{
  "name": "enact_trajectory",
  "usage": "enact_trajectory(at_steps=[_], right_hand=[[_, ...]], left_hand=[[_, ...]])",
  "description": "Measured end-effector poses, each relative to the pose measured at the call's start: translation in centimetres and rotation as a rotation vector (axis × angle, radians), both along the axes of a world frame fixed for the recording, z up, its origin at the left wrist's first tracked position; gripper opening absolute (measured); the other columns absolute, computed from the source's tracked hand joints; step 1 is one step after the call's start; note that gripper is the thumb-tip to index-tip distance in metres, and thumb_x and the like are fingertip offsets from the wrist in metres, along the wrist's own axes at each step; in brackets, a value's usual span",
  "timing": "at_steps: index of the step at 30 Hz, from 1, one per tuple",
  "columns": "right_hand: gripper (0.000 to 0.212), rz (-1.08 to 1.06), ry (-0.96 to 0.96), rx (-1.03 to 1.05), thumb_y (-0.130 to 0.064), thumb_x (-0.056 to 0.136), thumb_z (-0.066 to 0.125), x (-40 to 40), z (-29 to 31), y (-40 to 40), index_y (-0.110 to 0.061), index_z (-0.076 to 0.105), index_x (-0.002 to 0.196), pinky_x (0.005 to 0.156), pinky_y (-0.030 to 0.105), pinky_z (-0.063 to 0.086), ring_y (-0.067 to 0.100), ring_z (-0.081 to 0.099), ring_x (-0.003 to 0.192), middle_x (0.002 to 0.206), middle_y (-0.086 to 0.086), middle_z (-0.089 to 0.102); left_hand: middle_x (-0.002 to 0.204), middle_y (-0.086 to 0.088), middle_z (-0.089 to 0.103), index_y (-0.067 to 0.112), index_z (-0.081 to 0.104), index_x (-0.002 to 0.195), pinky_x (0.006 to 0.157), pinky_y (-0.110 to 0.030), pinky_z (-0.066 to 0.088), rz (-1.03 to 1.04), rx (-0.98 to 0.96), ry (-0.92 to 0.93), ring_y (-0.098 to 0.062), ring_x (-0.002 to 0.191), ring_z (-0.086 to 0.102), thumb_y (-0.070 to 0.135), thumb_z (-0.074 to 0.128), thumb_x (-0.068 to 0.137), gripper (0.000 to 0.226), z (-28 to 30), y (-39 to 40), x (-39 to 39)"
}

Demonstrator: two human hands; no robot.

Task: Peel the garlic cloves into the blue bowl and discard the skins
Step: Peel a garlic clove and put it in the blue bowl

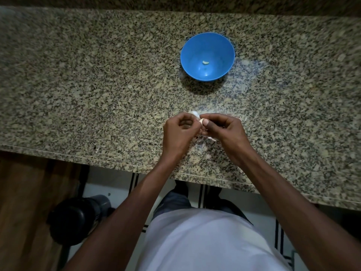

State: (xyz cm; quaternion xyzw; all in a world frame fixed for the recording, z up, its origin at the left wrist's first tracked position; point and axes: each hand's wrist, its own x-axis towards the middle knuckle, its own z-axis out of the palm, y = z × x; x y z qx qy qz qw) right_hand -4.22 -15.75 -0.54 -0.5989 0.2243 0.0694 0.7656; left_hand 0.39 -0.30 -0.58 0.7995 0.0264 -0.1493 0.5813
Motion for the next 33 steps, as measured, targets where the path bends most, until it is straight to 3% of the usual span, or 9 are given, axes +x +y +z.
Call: enact_trajectory(at_steps=[2,4,9,12,18,23,29,33], right_hand=[[0.023,-0.001,0.013,0.079,-0.002,0.096,0.070,-0.1,0.0,-0.1,0.002,0.073,0.119,0.086,0.032,0.062,0.027,0.076,0.091,0.104,0.019,0.078],[0.023,0.007,0.016,0.076,-0.002,0.097,0.069,-0.2,0.1,-0.3,0.002,0.073,0.119,0.082,0.029,0.062,0.023,0.076,0.089,0.104,0.016,0.079],[0.021,0.034,-0.008,-0.101,-0.010,0.094,0.076,-0.4,-0.1,-0.5,-0.006,0.076,0.114,0.083,0.035,0.063,0.021,0.076,0.092,0.103,0.010,0.079],[0.020,0.038,-0.025,-0.131,-0.012,0.092,0.078,-0.4,-0.1,-0.5,-0.004,0.076,0.111,0.084,0.038,0.063,0.022,0.076,0.091,0.100,0.010,0.079],[0.022,0.045,-0.041,-0.136,-0.015,0.092,0.079,-0.6,0.0,-0.5,-0.003,0.077,0.110,0.087,0.043,0.063,0.030,0.077,0.094,0.099,0.013,0.079],[0.022,0.055,-0.043,-0.142,-0.016,0.091,0.081,-0.7,0.0,-0.6,-0.004,0.077,0.109,0.090,0.044,0.063,0.029,0.077,0.095,0.098,0.012,0.080],[0.023,0.079,-0.027,-0.152,-0.017,0.091,0.080,-0.9,-0.4,-0.4,-0.005,0.077,0.111,0.088,0.043,0.063,0.027,0.077,0.095,0.098,0.009,0.080],[0.022,0.069,-0.027,-0.147,-0.014,0.090,0.080,-0.7,-0.5,-0.4,-0.004,0.077,0.109,0.084,0.038,0.063,0.024,0.077,0.092,0.098,0.009,0.080]], left_hand=[[0.086,-0.013,0.075,0.001,0.070,0.103,0.068,-0.028,0.060,0.046,-0.178,0.145,-0.018,0.073,0.073,0.011,0.074,0.094,0.014,-0.1,0.2,-0.3],[0.092,-0.014,0.076,0.000,0.070,0.108,0.071,-0.028,0.060,0.056,-0.227,0.197,-0.018,0.077,0.074,0.008,0.074,0.094,0.016,-0.3,0.5,-0.5],[0.111,0.002,0.076,0.013,0.074,0.112,0.092,-0.038,0.062,-0.094,-0.084,0.052,-0.016,0.103,0.073,0.009,0.075,0.093,0.019,-0.5,1.2,-0.7],[0.116,0.006,0.074,0.015,0.074,0.118,0.094,-0.036,0.061,-0.133,-0.033,-0.010,-0.008,0.109,0.070,0.010,0.070,0.097,0.022,0.0,1.3,-0.8],[0.115,0.003,0.075,0.012,0.074,0.119,0.094,-0.026,0.059,-0.266,0.071,-0.169,-0.006,0.107,0.070,0.003,0.069,0.096,0.025,0.9,1.9,-0.6],[0.115,-0.002,0.076,0.010,0.075,0.121,0.090,-0.029,0.061,-0.307,0.156,-0.246,-0.006,0.102,0.073,0.011,0.077,0.092,0.029,0.8,2.4,-0.6],[0.107,-0.002,0.079,0.012,0.077,0.116,0.084,-0.026,0.063,-0.253,0.211,-0.261,-0.004,0.093,0.075,0.011,0.078,0.091,0.025,0.5,2.1,-0.7],[0.105,-0.002,0.079,0.011,0.077,0.114,0.080,-0.029,0.065,-0.200,0.148,-0.200,-0.005,0.091,0.076,0.018,0.079,0.091,0.024,0.3,2.0,-1.1]])
